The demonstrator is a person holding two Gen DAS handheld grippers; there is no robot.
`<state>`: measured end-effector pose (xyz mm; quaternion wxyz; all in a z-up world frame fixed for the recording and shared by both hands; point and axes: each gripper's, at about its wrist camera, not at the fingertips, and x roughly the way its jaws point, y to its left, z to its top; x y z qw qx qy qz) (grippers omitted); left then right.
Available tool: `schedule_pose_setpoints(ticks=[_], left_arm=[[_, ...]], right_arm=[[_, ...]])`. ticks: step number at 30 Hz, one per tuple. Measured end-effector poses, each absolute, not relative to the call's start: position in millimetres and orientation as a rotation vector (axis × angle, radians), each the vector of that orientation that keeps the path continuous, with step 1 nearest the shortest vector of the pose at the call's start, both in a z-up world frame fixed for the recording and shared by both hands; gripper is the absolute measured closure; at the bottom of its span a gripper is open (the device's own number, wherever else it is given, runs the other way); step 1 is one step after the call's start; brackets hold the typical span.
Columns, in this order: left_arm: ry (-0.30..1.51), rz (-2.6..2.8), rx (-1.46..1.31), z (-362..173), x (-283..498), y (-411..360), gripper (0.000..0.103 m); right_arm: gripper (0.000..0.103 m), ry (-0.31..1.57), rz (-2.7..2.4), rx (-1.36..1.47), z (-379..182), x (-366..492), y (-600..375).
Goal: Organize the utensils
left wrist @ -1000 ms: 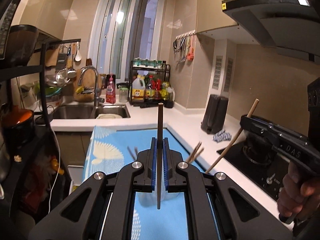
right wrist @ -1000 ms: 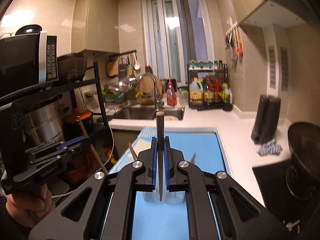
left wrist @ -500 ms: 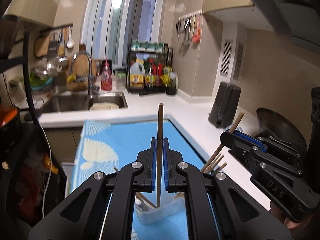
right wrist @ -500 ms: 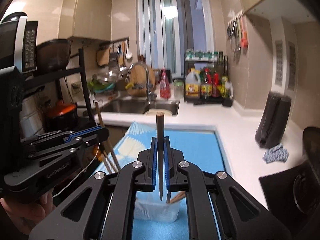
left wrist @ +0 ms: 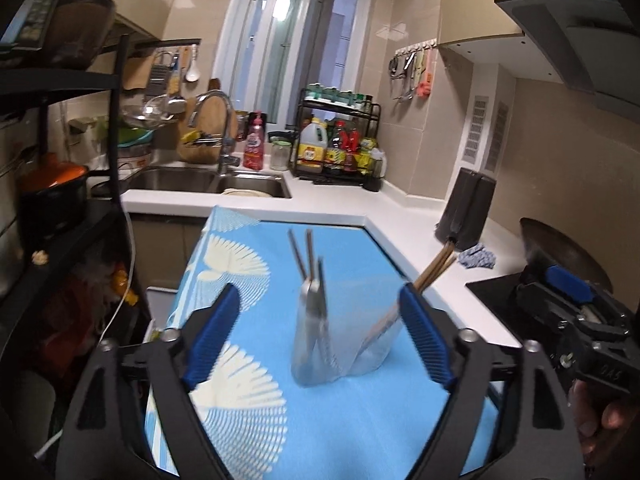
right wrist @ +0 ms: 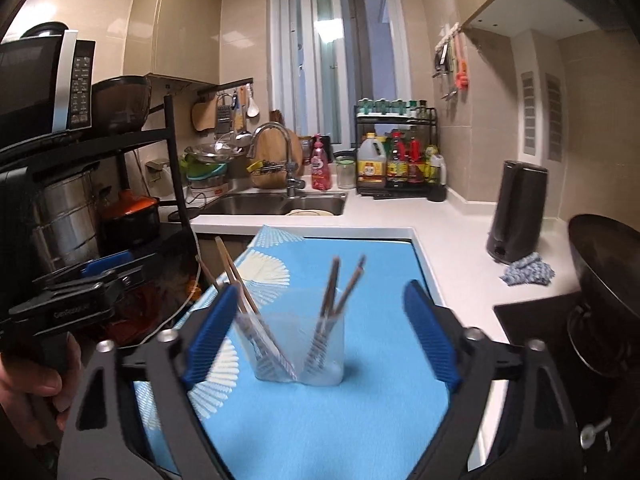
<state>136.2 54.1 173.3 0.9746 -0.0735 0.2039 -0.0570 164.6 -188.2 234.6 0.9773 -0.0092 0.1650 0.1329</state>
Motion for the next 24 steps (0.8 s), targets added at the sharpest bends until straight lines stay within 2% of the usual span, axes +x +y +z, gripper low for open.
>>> schedule_pose_setpoints(ticks=[2, 3, 7, 12, 24], left_arm=[[0.411, -0.091, -0.126, 155, 123, 49, 0.008], [0.414, -0.082, -0.116, 146, 120, 47, 0.007], [0.477, -0.068, -0.110, 110, 118, 41, 0.007], [0.488, -0.047, -0.097, 93, 124, 32, 0.007], [0.504, -0.031, -0.078, 66, 127, 13, 0.007]], right_arm=[[0.009, 0.307, 0.239, -0.021, 219, 151, -193], [0.006, 0.285, 0.209, -0.028, 209, 145, -196], [0.005, 0.290, 0.155, -0.026, 174, 141, -206], [0.005, 0.303, 0.131, -0.031, 142, 148, -213], [0.005, 0.348, 0.111, 0.019, 126, 161, -223]])
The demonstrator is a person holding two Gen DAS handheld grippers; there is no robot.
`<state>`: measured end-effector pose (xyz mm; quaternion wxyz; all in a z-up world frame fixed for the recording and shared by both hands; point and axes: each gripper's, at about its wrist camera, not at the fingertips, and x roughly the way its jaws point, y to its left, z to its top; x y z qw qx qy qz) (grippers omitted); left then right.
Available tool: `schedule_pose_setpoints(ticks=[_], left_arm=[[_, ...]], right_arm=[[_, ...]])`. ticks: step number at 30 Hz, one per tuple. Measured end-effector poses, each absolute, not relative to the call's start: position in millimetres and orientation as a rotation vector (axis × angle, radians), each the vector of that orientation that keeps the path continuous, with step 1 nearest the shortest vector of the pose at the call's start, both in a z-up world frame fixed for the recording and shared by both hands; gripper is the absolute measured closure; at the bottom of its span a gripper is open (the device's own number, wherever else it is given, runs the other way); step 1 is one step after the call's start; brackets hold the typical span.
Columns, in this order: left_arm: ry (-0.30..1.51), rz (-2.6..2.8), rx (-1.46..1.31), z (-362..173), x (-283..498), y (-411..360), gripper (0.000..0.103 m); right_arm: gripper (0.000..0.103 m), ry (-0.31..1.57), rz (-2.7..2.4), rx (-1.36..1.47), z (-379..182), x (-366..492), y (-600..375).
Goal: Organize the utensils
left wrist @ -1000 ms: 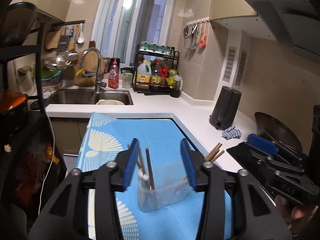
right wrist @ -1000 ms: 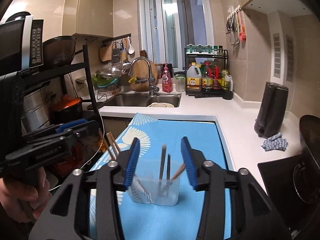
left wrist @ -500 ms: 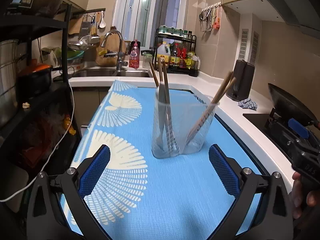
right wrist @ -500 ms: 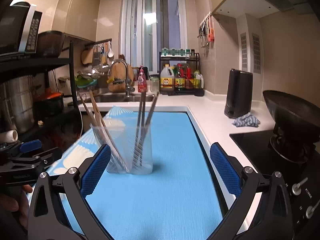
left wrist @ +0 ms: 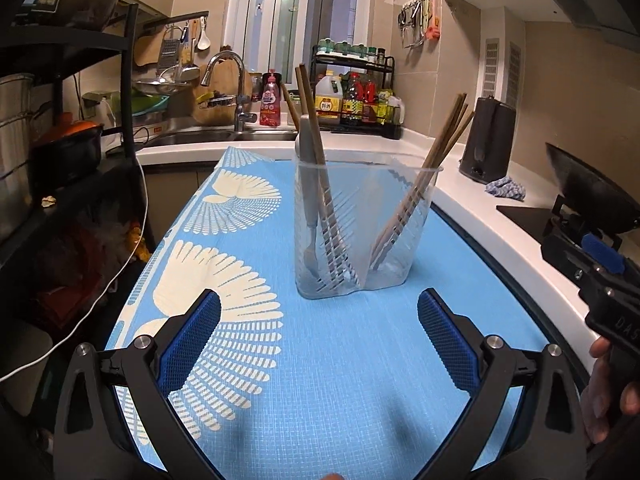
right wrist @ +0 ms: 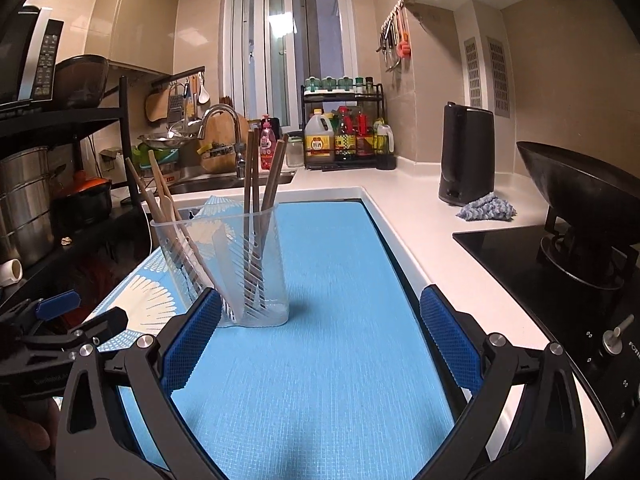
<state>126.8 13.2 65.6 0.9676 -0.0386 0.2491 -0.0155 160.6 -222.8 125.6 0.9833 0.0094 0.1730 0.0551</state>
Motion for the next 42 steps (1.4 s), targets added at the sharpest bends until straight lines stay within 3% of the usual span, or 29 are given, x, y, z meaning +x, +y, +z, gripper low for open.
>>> schedule_pose_setpoints(ticks=[42], left_arm=[[0.520, -0.015, -0.084, 63.7, 128.5, 7.8, 0.007]], right_arm=[[0.005, 0.370, 0.110, -0.019, 119.4, 162.2, -216.2]])
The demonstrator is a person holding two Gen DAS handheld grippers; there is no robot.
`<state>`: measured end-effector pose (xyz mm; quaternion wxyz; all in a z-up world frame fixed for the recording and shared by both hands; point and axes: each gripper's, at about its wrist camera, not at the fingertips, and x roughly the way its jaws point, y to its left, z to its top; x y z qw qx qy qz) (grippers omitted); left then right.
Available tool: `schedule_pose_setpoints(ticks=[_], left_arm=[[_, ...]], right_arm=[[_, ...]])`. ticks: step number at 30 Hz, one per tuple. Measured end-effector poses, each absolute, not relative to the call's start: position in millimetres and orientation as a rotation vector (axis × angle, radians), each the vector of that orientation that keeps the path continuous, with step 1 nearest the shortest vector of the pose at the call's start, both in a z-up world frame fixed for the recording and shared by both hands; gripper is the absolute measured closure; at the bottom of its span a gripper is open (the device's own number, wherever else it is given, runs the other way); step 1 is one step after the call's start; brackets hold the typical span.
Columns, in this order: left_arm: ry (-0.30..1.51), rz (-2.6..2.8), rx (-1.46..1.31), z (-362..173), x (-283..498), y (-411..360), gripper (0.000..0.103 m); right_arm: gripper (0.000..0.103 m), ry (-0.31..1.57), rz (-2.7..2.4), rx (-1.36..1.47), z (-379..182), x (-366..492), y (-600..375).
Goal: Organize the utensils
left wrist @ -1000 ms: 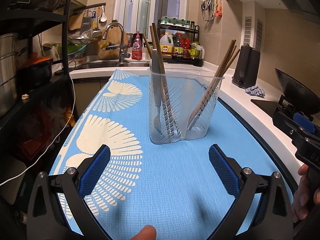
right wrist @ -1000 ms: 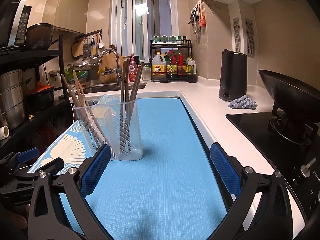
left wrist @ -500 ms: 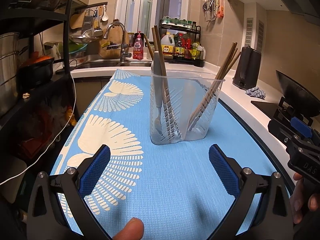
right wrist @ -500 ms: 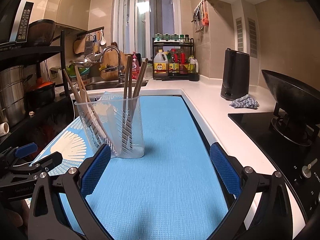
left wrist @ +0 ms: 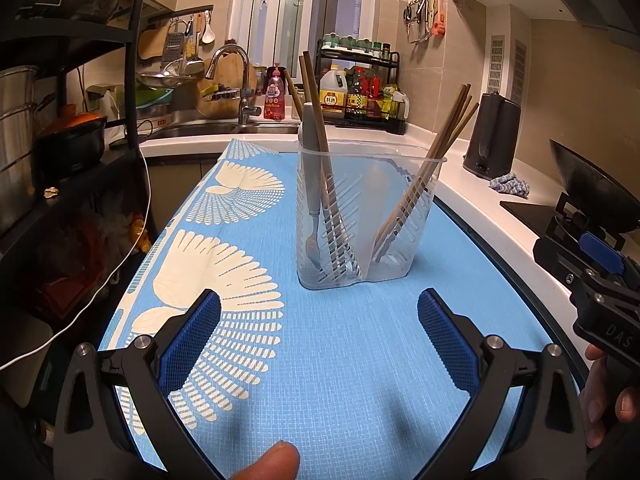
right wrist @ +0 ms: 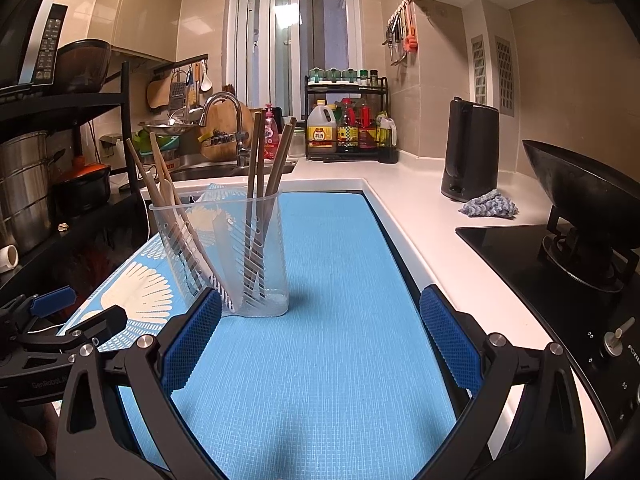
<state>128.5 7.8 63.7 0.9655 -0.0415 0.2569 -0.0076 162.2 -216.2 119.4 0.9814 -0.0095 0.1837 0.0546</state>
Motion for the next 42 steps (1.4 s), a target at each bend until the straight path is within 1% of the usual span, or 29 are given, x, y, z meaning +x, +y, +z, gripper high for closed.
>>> schedule_pose_setpoints(ticks=[42], left_arm=[[0.507, -0.034, -0.084, 62.0, 126.9, 3.5, 0.007]], right_arm=[[0.005, 0.372, 0.110, -0.020, 119.6, 162.2, -215.2]])
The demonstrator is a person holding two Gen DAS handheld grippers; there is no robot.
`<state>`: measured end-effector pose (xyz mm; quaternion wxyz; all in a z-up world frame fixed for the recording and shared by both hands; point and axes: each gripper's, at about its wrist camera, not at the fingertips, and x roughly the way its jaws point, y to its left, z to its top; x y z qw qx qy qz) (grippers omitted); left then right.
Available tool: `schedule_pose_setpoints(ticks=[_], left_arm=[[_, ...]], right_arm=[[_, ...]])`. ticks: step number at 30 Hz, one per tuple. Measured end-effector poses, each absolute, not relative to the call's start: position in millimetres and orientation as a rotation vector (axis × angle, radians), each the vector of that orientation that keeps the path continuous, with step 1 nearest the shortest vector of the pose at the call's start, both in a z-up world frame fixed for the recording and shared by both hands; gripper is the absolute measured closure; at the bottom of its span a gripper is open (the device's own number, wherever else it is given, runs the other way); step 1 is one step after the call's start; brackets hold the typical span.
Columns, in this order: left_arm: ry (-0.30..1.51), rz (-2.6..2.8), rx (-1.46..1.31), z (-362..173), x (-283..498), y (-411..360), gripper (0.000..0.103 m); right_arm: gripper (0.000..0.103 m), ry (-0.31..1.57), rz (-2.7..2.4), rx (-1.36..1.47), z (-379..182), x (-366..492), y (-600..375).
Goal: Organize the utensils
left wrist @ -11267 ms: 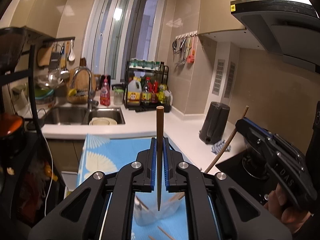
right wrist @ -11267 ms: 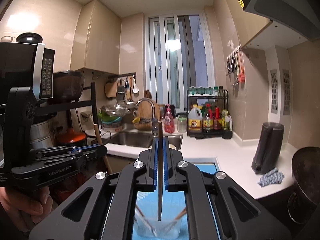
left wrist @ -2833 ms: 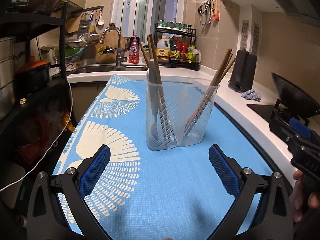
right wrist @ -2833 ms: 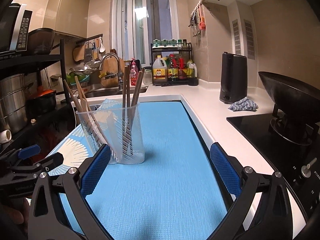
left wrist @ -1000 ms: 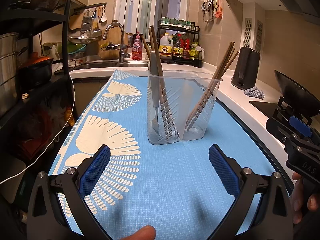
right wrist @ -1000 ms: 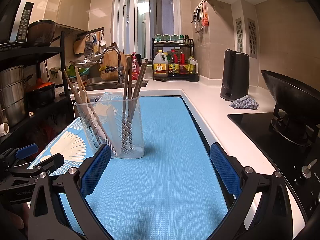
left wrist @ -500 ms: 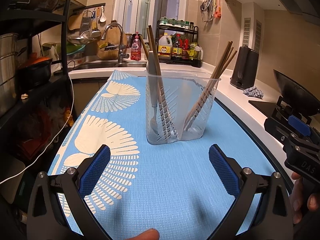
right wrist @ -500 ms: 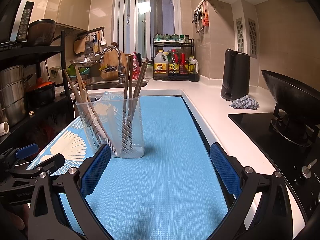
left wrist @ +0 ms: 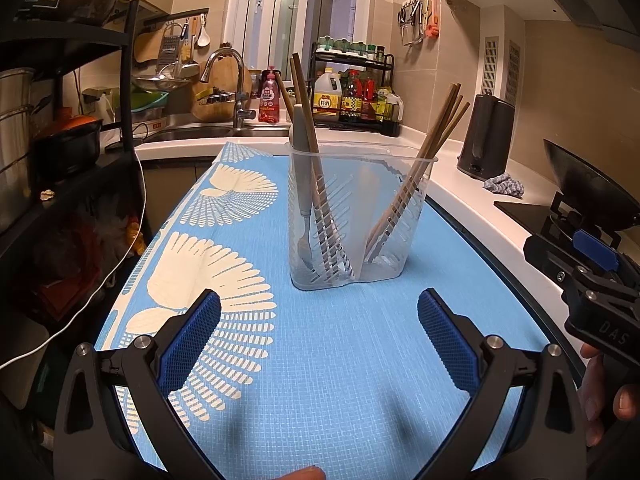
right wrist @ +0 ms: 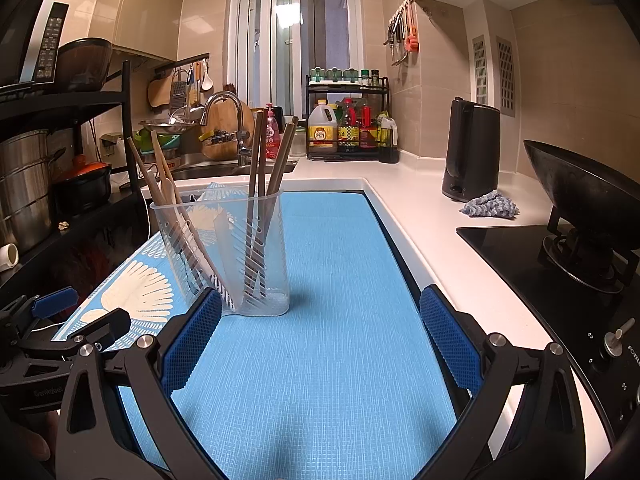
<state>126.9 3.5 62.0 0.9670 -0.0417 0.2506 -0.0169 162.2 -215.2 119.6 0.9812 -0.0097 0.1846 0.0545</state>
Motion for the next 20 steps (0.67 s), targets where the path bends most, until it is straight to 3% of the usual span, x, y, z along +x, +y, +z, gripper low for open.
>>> schedule_pose_setpoints(ticks=[20], left_arm=[[0.502, -0.036, -0.085, 61.2, 126.1, 3.3, 0.007]], right_arm=[[0.005, 0.371, 0.110, -0.019, 119.6, 162.3, -215.5]])
